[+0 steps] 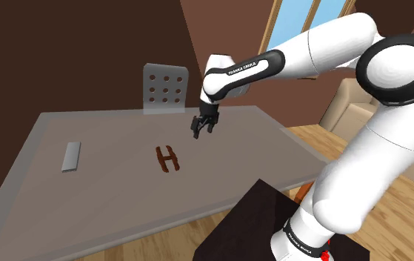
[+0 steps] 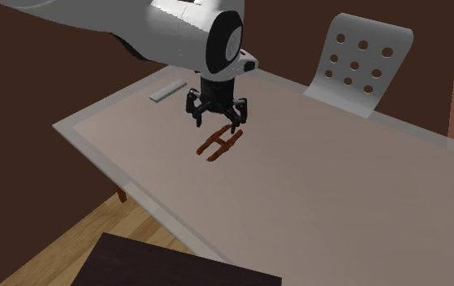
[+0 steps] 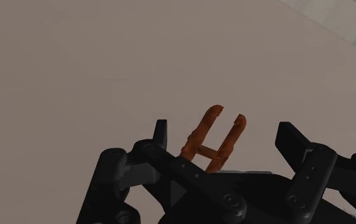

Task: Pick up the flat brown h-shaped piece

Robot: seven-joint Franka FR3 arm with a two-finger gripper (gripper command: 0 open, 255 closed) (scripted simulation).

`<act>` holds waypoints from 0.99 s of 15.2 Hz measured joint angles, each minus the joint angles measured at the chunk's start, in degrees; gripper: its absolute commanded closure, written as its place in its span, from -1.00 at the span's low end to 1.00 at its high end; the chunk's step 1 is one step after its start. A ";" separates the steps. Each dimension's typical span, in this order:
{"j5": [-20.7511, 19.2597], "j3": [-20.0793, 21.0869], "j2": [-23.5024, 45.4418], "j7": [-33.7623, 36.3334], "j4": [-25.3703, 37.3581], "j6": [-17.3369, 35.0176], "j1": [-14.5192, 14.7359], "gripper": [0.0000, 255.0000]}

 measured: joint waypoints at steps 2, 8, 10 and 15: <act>0.96 -0.02 4.13 -0.25 2.05 1.82 0.04 -1.00; 4.17 0.48 17.64 -1.07 9.48 7.00 -0.22 -1.00; 5.11 0.74 22.11 -1.22 12.88 7.81 -0.44 -1.00; 7.05 1.68 33.44 -1.04 22.10 9.23 -0.94 -1.00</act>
